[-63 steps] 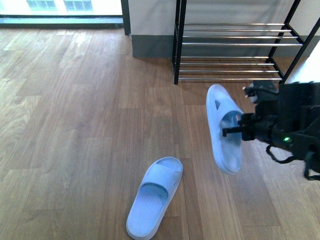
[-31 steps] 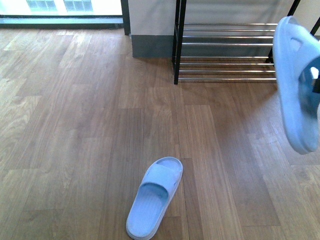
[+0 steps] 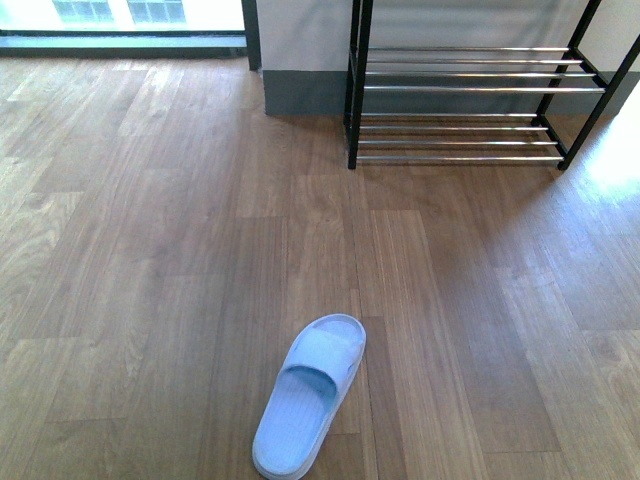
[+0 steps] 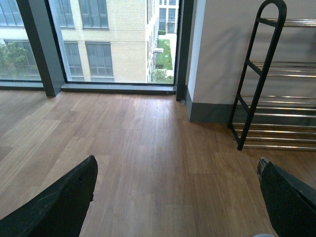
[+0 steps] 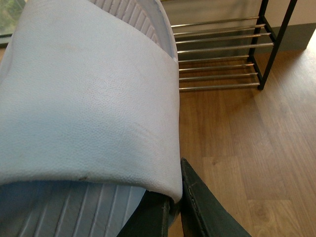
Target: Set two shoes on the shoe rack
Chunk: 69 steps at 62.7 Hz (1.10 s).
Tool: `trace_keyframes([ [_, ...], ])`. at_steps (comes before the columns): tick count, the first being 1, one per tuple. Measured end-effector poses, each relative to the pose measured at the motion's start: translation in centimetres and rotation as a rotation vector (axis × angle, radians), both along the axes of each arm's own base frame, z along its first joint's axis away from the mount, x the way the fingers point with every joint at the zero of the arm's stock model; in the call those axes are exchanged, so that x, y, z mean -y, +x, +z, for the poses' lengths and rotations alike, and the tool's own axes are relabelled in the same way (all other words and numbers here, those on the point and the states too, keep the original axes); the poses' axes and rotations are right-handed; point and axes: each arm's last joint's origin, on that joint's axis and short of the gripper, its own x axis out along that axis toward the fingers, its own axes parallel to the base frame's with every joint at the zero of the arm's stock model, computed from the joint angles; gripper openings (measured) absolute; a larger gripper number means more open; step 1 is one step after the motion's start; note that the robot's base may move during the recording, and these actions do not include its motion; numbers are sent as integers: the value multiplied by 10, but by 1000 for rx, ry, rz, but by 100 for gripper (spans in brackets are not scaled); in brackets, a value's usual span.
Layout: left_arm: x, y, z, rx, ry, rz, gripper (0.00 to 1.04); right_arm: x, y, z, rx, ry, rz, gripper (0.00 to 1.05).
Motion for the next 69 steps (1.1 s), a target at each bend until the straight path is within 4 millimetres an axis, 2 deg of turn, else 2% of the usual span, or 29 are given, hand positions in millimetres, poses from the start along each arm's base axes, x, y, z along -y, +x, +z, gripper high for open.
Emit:
trace_keyframes([
  [9, 0, 0, 0, 0, 0, 0, 95, -5, -12, 8, 43, 4, 9, 2],
  [69, 0, 0, 0, 0, 0, 0, 95, -5, -12, 8, 42, 9, 6, 2],
])
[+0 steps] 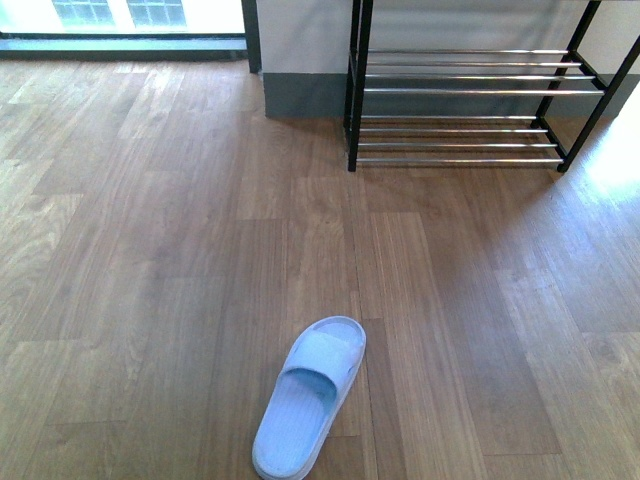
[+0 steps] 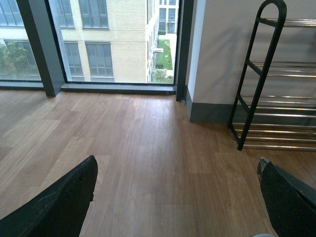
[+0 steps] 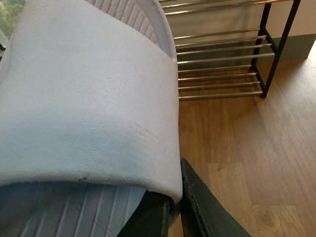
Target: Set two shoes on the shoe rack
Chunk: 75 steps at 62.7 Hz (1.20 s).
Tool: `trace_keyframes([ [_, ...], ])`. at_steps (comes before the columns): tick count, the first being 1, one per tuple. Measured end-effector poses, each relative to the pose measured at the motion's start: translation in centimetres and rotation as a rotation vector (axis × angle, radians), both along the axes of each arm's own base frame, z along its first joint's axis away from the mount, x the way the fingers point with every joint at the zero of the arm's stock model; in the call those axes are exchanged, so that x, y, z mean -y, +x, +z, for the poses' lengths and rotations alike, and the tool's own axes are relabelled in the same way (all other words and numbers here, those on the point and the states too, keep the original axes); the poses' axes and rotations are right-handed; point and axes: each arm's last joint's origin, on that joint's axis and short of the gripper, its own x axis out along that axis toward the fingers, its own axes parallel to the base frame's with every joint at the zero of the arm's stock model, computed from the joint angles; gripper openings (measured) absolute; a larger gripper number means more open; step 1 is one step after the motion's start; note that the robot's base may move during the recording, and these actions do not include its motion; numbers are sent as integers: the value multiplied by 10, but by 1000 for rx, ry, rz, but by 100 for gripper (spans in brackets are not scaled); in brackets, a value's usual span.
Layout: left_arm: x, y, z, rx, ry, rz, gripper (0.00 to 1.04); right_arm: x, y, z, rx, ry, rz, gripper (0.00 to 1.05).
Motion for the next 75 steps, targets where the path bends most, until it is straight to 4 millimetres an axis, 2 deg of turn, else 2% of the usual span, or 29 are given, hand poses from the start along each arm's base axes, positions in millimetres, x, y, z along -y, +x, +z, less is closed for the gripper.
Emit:
trace_keyframes([
  [75, 0, 0, 0, 0, 0, -1, 95, 0, 0, -1, -2, 0, -4, 2],
])
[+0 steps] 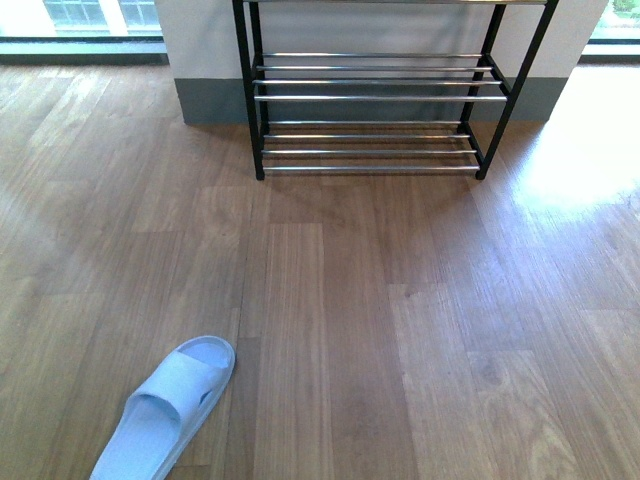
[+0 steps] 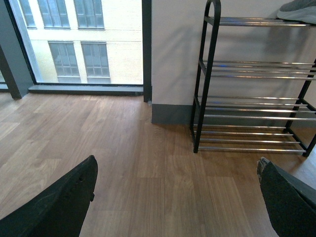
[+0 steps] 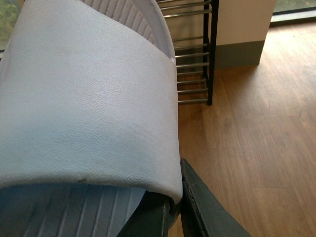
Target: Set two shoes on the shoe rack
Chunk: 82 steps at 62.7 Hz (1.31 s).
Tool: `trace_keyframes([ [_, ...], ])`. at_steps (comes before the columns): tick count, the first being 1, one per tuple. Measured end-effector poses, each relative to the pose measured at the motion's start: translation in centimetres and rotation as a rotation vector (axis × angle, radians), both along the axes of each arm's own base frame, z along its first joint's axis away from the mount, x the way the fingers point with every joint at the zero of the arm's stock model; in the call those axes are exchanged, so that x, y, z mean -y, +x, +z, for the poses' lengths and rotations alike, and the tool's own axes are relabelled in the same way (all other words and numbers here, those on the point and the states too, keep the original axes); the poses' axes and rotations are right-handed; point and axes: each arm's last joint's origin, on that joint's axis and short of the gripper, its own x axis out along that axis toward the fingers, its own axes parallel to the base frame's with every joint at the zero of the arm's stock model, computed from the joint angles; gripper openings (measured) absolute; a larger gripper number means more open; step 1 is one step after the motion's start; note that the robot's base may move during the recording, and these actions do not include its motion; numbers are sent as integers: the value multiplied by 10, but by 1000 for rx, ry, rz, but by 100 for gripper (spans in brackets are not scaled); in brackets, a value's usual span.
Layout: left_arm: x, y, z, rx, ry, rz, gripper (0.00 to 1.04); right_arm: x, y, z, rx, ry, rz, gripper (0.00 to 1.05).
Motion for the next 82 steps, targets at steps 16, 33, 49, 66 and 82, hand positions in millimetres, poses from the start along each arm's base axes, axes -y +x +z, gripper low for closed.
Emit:
trace_keyframes([
  [16, 0, 3, -3, -283, -29, 170, 95, 0, 0, 0, 1, 1, 4, 2],
  [33, -10, 60, -42, -564, 70, 200, 95, 0, 0, 0, 1, 1, 4, 2],
  [49, -10, 119, -130, -795, 255, 92, 95, 0, 0, 0, 1, 1, 4, 2],
  [66, 0, 143, -237, -1063, 519, -51, 95, 0, 0, 0, 1, 1, 4, 2],
  [82, 20, 171, -304, -1136, 740, -187, 95, 0, 0, 0, 1, 1, 4, 2],
])
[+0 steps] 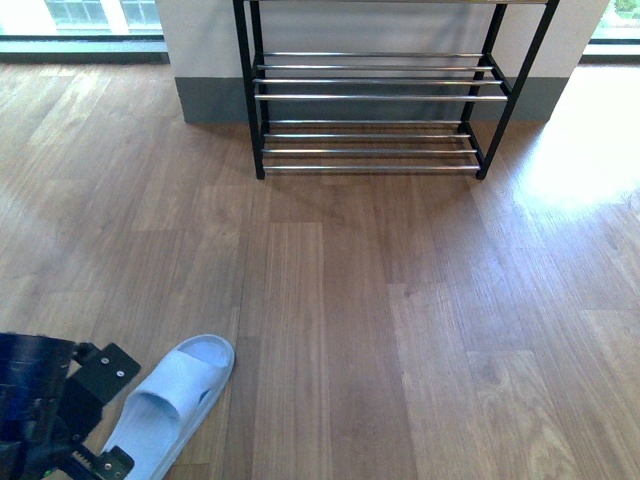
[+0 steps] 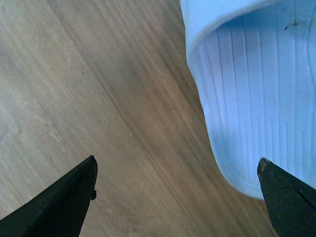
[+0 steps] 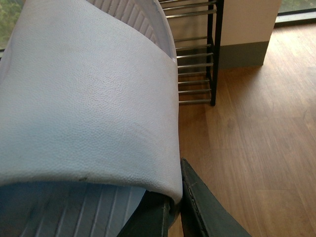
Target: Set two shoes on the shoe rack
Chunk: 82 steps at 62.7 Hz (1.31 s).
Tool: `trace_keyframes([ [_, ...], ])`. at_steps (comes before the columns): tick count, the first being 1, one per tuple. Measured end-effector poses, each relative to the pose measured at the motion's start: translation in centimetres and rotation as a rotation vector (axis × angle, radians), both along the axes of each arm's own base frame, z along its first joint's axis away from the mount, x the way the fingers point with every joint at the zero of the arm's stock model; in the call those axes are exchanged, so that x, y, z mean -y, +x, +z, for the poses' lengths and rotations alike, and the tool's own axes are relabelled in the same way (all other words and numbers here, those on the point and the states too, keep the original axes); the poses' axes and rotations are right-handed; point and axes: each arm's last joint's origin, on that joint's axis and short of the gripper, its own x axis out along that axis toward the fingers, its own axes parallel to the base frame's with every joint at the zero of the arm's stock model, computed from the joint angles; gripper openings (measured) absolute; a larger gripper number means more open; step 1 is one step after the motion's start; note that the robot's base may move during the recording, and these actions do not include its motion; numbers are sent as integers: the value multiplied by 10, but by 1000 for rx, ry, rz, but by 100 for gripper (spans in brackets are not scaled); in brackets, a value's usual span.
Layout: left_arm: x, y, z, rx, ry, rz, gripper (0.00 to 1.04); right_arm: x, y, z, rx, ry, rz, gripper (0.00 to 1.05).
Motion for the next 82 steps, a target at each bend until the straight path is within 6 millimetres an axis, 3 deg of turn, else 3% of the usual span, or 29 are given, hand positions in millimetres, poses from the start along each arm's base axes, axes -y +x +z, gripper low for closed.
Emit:
trace_keyframes([
  [10, 22, 37, -23, 11, 3, -52, 95, 0, 0, 0, 0, 0, 0, 2],
  [15, 39, 53, -44, -37, -3, -108, 95, 0, 0, 0, 0, 0, 0, 2],
  [23, 32, 46, -34, -22, -64, -101, 95, 0, 0, 0, 0, 0, 0, 2],
  [49, 19, 50, -38, 15, -153, -53, 95, 0, 0, 0, 0, 0, 0, 2],
  [82, 31, 52, -42, -33, -163, -243, 95, 0, 0, 0, 0, 0, 0, 2],
])
